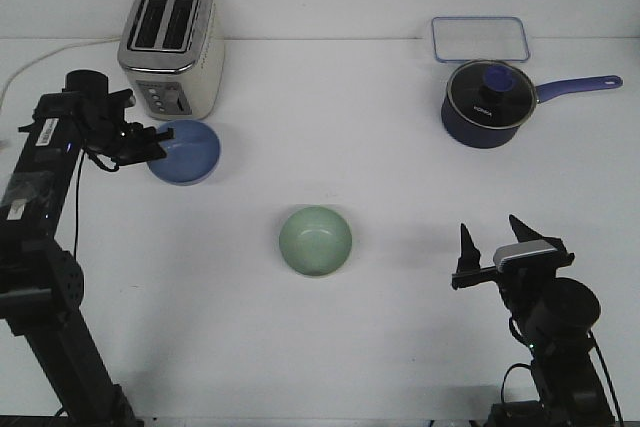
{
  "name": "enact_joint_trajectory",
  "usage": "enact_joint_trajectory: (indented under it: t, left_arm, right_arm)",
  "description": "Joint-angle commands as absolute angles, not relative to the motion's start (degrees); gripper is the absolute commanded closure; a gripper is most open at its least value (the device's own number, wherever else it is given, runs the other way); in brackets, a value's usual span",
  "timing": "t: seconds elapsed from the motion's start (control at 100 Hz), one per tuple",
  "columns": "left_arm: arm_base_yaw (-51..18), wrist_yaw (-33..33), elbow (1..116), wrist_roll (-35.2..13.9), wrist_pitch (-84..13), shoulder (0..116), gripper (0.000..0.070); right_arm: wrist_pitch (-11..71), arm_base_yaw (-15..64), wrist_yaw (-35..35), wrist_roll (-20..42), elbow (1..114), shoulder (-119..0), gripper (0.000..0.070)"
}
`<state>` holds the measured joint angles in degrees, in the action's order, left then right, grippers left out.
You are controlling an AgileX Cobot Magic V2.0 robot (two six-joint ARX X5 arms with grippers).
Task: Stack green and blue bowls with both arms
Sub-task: 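Carry the blue bowl with the left gripper over the green bowl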
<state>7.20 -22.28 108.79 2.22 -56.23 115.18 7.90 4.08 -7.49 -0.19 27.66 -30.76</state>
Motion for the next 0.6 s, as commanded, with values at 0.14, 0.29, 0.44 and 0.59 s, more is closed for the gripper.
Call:
enact_joint_trajectory:
  t: [0.14, 0.29, 0.44, 0.59]
  left_arm:
    - [2.59, -23.66, 110.02, 3.66, -59.96, 108.18, 0.069]
    - [-2.98, -23.68, 108.38, 3.68, -59.92, 103.46, 0.069]
    - [-9.87, -24.01, 102.72, 3.79, -58.72, 99.11, 0.069]
    - [-17.08, -24.45, 95.2, 2.52, -56.75, 96.51, 0.069]
  right_arm:
    - [7.22, 4.14, -7.35, 0.21, 27.68, -30.79, 0.0152]
    - [7.18, 4.14, -7.01, 0.19, 27.68, -30.79, 0.0152]
    - [6.7, 4.16, -7.01, 0.21, 27.68, -30.79, 0.0152]
    - [6.55, 4.14, -7.01, 0.21, 27.68, -30.79, 0.0152]
